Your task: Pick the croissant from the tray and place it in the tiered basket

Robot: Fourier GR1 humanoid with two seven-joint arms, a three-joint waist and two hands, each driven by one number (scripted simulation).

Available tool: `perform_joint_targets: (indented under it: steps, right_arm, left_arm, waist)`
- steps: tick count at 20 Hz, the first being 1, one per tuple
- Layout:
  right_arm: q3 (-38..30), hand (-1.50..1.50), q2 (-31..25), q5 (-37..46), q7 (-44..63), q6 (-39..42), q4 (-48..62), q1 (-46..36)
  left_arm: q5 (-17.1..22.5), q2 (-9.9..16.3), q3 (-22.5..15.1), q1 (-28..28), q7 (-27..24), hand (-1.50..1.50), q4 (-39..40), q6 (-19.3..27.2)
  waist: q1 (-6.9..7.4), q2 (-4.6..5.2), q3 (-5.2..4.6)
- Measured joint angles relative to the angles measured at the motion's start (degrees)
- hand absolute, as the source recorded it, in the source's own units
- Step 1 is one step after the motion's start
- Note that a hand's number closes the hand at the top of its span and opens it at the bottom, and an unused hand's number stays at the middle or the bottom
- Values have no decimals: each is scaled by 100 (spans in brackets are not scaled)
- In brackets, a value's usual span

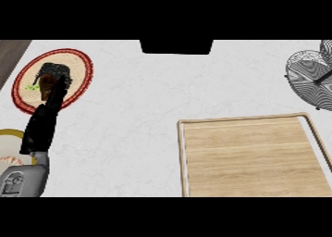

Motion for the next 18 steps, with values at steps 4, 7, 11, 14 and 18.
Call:
perform_joint_targets:
  steps: [4,7,11,14,18]
  right_arm:
    - [-216,-150,34,-227,-121,14,177,65]
    - [-464,-150,75,-468,-257,-232,207,120]
    - [-790,-150,19,-817,-528,-439,173,181]
    - [-985,-150,-32,-1042,-685,-612,75,219]
    - [-1148,-150,-262,-1233,-641,-715,-91,179]
  left_arm:
    - [25,41,64,-42,-33,0,64,-50]
    - [31,62,102,-33,-128,0,149,-76]
    - [-3,27,89,-28,-75,0,97,-50]
    - [-4,20,84,73,-82,0,23,-70]
    - [-41,3,120,18,-53,0,66,-21]
  waist:
    - [6,-31,-44]
    - [3,-38,-52]
    - [-2,-26,-27]
    - [-14,-28,-15]
    - [-64,-40,-11]
